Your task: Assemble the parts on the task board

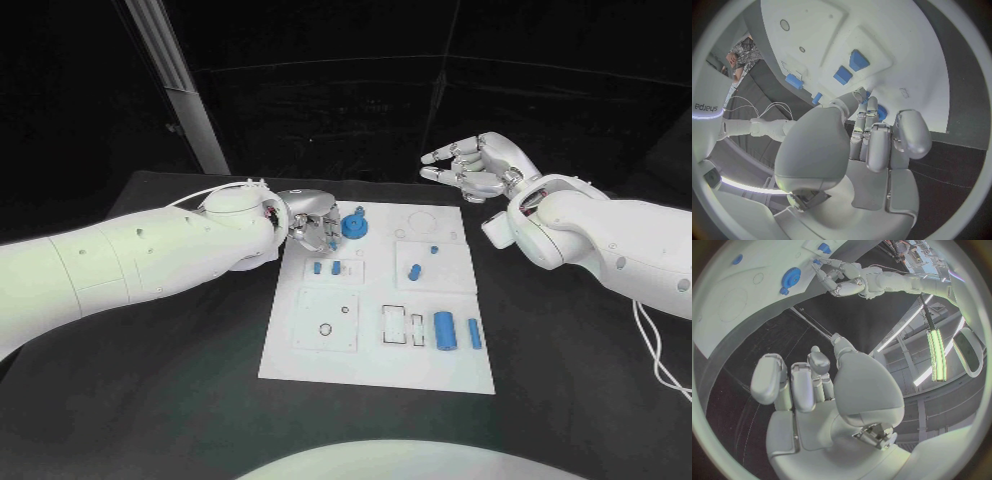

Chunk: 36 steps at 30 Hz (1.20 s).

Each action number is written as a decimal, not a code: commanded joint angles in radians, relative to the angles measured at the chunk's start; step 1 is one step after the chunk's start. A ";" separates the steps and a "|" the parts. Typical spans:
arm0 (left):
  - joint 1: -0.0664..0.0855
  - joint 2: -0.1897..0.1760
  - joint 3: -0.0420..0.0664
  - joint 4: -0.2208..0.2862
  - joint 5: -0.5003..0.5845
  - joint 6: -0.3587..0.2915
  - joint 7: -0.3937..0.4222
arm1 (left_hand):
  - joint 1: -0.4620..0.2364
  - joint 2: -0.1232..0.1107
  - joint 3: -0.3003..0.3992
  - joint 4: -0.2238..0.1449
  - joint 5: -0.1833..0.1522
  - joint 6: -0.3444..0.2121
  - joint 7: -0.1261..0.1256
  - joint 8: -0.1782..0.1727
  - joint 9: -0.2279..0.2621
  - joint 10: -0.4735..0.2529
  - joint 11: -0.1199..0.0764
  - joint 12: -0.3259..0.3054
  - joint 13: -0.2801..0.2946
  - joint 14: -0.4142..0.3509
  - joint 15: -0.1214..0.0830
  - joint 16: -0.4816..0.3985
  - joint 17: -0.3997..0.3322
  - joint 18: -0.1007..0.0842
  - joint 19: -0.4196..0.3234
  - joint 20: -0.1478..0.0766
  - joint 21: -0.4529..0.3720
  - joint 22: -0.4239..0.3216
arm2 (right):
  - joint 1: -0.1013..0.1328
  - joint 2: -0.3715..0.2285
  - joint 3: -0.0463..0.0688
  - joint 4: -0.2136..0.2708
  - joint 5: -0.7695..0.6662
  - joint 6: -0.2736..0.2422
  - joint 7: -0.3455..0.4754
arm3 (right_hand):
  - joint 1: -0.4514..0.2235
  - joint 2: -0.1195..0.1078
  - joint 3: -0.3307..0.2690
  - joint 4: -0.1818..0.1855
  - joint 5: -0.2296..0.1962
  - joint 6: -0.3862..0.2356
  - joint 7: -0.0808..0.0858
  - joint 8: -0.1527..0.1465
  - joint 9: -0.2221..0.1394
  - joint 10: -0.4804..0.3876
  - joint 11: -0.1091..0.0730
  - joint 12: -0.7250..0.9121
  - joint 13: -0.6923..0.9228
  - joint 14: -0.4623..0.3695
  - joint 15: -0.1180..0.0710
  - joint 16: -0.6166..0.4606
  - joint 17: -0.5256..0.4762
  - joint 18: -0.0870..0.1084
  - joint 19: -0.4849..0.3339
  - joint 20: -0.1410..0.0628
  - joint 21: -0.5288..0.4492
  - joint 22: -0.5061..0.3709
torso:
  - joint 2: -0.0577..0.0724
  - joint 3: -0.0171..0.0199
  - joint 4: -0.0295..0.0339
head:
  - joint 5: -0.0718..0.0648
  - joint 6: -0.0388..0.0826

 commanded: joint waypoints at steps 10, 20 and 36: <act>0.001 0.002 0.000 -0.004 0.004 0.045 -0.030 | -0.019 -0.005 0.004 -0.001 -0.007 0.003 -0.002 -0.009 0.001 0.006 0.001 -0.012 0.001 0.043 -0.005 -0.002 -0.004 -0.015 0.004 -0.001 0.001 -0.003 | 0.002 0.001 0.001 0.002 0.004 0.006 0.010 | -0.002 0.009 -0.005 0.000 0.004 0.000 -0.005 0.005 0.001 -0.003 0.000 -0.002 0.001 0.044 0.001 -0.005 0.000 0.010 -0.004 0.000 -0.004 -0.001 | 0.000 0.0000 0.0004 | -0.001 -0.002; 0.001 0.006 -0.001 -0.008 0.004 0.037 -0.030 | -0.027 -0.011 0.003 -0.001 -0.007 -0.003 0.000 -0.017 -0.002 0.002 0.004 -0.023 0.001 0.042 -0.003 -0.002 -0.006 -0.014 0.003 0.000 -0.001 -0.003 | 0.002 0.000 0.001 0.002 0.004 0.005 0.010 | -0.002 0.009 -0.005 0.000 0.004 0.000 -0.005 0.005 0.001 -0.003 0.000 -0.002 0.001 0.044 0.001 -0.005 0.000 0.010 -0.004 0.000 -0.004 -0.001 | 0.000 0.0000 0.0008 | -0.001 -0.002; 0.001 0.018 -0.001 -0.020 0.004 0.030 -0.027 | -0.036 -0.012 0.005 0.001 -0.007 -0.012 0.004 -0.026 -0.005 -0.002 0.007 -0.032 0.001 0.042 0.000 -0.002 -0.008 -0.015 0.002 0.002 -0.002 -0.003 | 0.002 0.000 0.001 0.003 0.004 0.005 0.010 | -0.002 0.011 -0.006 -0.001 0.004 0.000 -0.005 0.006 0.001 -0.002 0.000 -0.002 0.001 0.044 0.001 -0.006 -0.001 0.010 -0.004 0.000 -0.005 -0.002 | 0.001 0.0004 -0.0002 | -0.004 -0.004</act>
